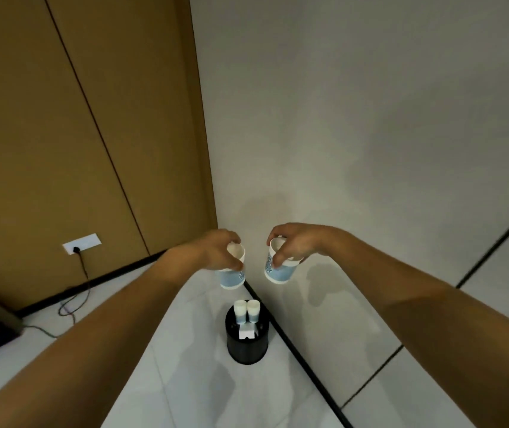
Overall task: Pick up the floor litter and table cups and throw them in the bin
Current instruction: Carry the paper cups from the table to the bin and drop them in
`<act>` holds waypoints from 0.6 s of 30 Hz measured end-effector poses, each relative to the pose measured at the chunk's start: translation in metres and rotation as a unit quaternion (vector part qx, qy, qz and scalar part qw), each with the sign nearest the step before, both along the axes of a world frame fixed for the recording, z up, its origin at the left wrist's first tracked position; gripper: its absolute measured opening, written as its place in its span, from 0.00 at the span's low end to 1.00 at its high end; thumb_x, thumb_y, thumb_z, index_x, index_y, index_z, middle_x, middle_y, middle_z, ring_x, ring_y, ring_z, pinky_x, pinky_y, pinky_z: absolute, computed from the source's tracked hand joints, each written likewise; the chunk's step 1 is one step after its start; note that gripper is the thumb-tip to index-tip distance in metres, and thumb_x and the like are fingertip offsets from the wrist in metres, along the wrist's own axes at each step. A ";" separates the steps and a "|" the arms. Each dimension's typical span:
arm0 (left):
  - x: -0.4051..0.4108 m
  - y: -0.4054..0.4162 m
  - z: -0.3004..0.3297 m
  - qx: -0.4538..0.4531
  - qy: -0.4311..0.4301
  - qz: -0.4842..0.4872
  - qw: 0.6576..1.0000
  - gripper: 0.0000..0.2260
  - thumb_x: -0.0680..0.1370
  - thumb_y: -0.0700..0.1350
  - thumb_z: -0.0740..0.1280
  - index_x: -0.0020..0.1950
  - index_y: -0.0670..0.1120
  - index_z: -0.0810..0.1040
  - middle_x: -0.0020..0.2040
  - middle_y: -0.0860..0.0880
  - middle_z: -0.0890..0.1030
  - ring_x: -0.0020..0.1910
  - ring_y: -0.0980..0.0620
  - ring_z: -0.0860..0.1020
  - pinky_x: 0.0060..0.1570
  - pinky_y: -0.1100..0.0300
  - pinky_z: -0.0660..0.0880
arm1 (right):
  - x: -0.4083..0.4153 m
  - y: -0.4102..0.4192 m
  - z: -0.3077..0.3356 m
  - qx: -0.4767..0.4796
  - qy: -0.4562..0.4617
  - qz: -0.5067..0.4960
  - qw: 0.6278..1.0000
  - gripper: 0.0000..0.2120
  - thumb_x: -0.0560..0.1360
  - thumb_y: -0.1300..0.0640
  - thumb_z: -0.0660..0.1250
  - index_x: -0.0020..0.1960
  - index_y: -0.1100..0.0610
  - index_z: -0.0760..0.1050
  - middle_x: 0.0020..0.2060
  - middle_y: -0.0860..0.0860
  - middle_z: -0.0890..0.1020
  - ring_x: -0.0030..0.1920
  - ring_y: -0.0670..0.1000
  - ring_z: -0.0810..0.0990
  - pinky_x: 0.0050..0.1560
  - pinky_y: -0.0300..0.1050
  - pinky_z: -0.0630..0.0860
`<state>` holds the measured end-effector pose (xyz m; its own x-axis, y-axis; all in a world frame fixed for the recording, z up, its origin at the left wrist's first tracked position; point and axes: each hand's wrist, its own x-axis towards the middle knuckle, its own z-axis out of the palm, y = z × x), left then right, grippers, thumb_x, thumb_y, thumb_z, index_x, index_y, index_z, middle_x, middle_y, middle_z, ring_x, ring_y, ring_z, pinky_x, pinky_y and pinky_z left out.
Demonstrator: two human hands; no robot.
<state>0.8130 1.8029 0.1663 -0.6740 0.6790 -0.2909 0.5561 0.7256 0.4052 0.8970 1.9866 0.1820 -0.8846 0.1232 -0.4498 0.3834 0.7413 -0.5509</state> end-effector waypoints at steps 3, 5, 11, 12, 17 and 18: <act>-0.060 0.011 -0.035 0.008 -0.020 0.030 0.999 0.30 0.72 0.52 0.73 0.71 0.47 0.69 0.68 0.47 0.71 0.64 0.48 0.71 0.57 0.61 0.70 | -0.060 0.019 -0.040 0.002 -0.027 0.007 1.000 0.24 0.67 0.56 0.76 0.61 0.50 0.72 0.58 0.50 0.73 0.57 0.54 0.75 0.44 0.45 0.79; -0.103 0.020 -0.061 -0.005 -0.035 0.037 0.999 0.30 0.73 0.51 0.73 0.72 0.47 0.67 0.70 0.47 0.69 0.66 0.48 0.69 0.58 0.62 0.68 | -0.101 0.032 -0.069 0.005 -0.040 0.009 0.999 0.25 0.68 0.55 0.75 0.63 0.50 0.72 0.59 0.50 0.72 0.56 0.53 0.74 0.46 0.46 0.79; -0.231 0.059 -0.140 -0.016 -0.082 0.064 0.994 0.27 0.72 0.50 0.73 0.68 0.49 0.70 0.66 0.47 0.71 0.64 0.48 0.70 0.55 0.60 0.69 | -0.226 0.067 -0.148 0.009 -0.074 -0.003 0.997 0.26 0.70 0.54 0.74 0.65 0.52 0.70 0.62 0.52 0.73 0.56 0.53 0.73 0.51 0.44 0.74; -0.246 0.065 -0.151 -0.025 -0.088 0.066 0.994 0.28 0.72 0.50 0.73 0.69 0.49 0.69 0.67 0.47 0.70 0.65 0.47 0.69 0.57 0.58 0.70 | -0.241 0.072 -0.159 0.009 -0.076 -0.009 0.997 0.26 0.70 0.55 0.74 0.65 0.53 0.70 0.61 0.53 0.73 0.56 0.53 0.73 0.50 0.43 0.73; -0.299 0.091 -0.207 -0.071 -0.084 0.080 0.991 0.29 0.74 0.52 0.70 0.71 0.48 0.64 0.66 0.45 0.68 0.66 0.45 0.67 0.63 0.52 0.71 | -0.296 0.096 -0.209 0.016 -0.111 -0.016 0.994 0.26 0.70 0.55 0.73 0.65 0.53 0.69 0.60 0.54 0.74 0.52 0.51 0.72 0.47 0.41 0.70; -0.305 0.095 -0.218 -0.076 -0.088 0.081 0.990 0.29 0.74 0.52 0.69 0.72 0.48 0.63 0.66 0.46 0.68 0.67 0.46 0.66 0.63 0.53 0.71 | -0.304 0.100 -0.220 0.017 -0.122 -0.020 0.992 0.26 0.70 0.56 0.73 0.65 0.53 0.69 0.59 0.54 0.73 0.52 0.52 0.72 0.47 0.42 0.70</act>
